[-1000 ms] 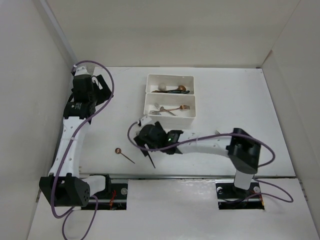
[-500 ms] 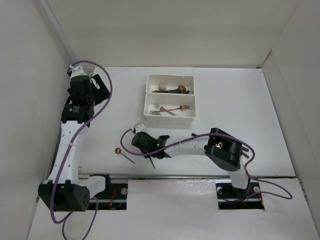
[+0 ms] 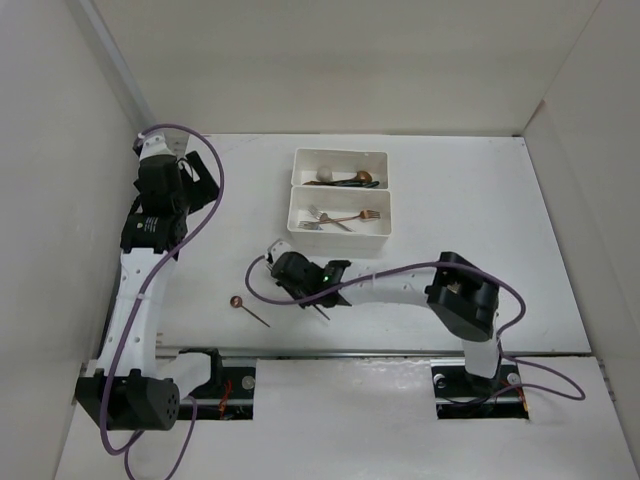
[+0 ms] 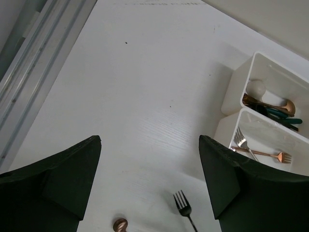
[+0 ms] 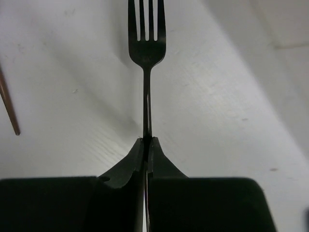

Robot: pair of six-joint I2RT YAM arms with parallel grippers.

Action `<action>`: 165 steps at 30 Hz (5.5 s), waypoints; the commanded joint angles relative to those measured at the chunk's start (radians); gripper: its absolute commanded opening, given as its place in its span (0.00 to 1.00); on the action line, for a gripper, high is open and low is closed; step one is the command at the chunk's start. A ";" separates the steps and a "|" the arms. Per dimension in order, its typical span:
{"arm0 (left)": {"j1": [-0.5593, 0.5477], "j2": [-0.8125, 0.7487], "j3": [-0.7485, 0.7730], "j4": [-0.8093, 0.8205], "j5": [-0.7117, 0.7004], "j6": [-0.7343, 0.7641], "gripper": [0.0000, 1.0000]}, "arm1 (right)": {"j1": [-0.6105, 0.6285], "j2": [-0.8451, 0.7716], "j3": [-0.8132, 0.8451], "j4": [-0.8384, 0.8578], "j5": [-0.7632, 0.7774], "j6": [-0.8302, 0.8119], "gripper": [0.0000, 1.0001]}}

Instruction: Sort the eating utensils into containers

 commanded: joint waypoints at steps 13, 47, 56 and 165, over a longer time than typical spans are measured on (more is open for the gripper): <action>0.005 -0.016 -0.095 0.012 0.152 -0.055 0.79 | -0.314 -0.210 0.228 -0.069 -0.112 -0.742 0.00; -0.111 0.113 -0.565 -0.165 0.348 -0.316 0.55 | -0.418 -0.078 0.139 0.159 -0.044 -1.001 0.56; -0.161 0.125 -0.565 -0.206 0.338 -0.334 0.48 | -0.338 -0.252 0.095 0.160 0.062 -0.980 0.56; -0.501 1.105 0.628 0.742 0.103 0.869 0.00 | -0.497 -0.731 0.222 -0.147 0.031 -0.549 0.87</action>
